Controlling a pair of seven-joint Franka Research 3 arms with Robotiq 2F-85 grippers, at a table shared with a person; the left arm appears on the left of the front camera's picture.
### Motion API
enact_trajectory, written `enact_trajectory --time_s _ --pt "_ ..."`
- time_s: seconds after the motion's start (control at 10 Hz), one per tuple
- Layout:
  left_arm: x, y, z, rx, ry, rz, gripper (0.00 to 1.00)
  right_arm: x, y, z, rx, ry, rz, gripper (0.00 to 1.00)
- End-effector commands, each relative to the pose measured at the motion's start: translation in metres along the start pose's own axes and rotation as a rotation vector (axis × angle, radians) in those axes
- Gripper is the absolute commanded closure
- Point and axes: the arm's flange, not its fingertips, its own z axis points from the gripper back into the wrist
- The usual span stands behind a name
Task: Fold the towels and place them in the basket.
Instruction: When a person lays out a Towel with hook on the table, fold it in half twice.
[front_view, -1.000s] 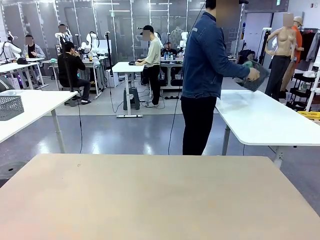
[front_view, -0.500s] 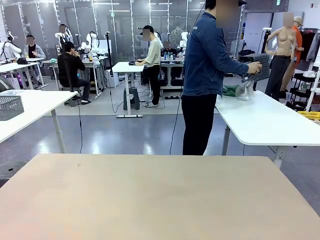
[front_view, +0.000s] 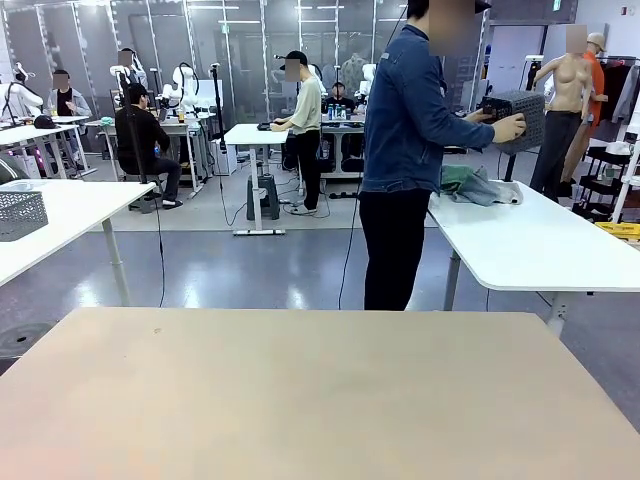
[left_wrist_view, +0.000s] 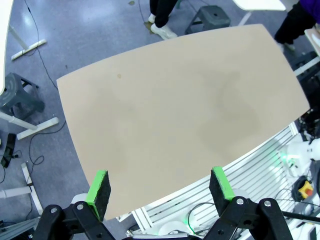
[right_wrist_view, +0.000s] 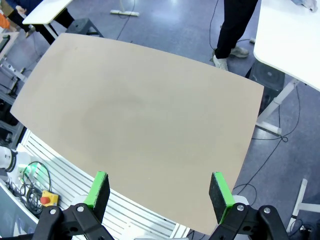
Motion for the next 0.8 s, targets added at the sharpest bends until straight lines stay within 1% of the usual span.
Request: enact_trajectory --time_s 0.0,0.7 --pt "0.0005 -0.0012 0.0001 -0.005 -0.002 -0.007 0.0 0.0012 0.0008 -0.0006 0.005 -0.006 -0.001 0.0" --pt "0.0005 -0.0012 0.0001 -0.005 -0.002 -0.007 0.0 0.0012 0.0008 -0.0006 0.005 -0.006 -0.001 0.0"
